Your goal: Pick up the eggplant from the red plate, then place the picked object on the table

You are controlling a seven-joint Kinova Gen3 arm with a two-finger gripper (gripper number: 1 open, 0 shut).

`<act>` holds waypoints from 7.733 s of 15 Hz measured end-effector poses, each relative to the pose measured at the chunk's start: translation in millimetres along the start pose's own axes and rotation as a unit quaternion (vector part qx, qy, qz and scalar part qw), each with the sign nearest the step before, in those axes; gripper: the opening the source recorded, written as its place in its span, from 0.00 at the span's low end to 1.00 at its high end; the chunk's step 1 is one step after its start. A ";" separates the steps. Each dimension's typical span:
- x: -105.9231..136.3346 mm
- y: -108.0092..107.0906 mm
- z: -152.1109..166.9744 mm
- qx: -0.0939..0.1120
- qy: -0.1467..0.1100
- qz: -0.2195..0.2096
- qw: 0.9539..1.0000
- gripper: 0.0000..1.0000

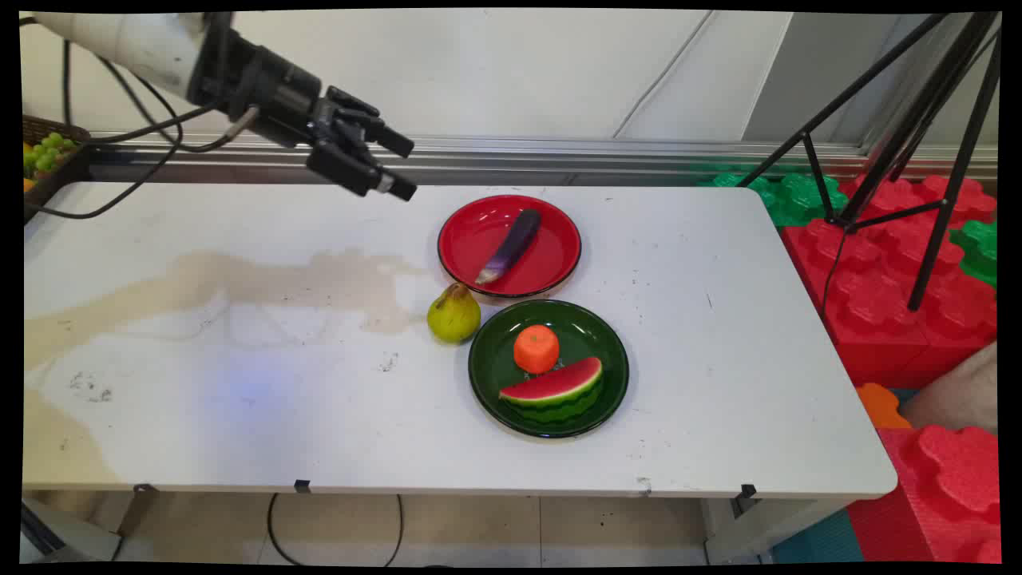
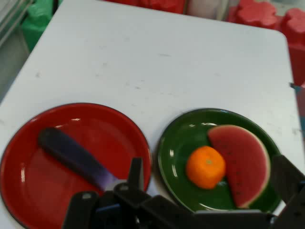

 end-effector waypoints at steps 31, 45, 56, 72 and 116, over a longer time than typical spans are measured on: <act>-16.7 -98.9 233.5 0.112 -0.139 -0.167 0.970 1.00; -25.0 -99.1 276.2 0.124 -0.167 -0.202 0.957 0.00; -20.0 -100.2 284.2 0.132 -0.166 -0.201 0.956 0.00; 9.7 -86.3 219.5 0.112 -0.118 -0.126 0.978 0.00; -137.1 -41.1 46.3 0.052 -0.242 -0.066 0.967 0.00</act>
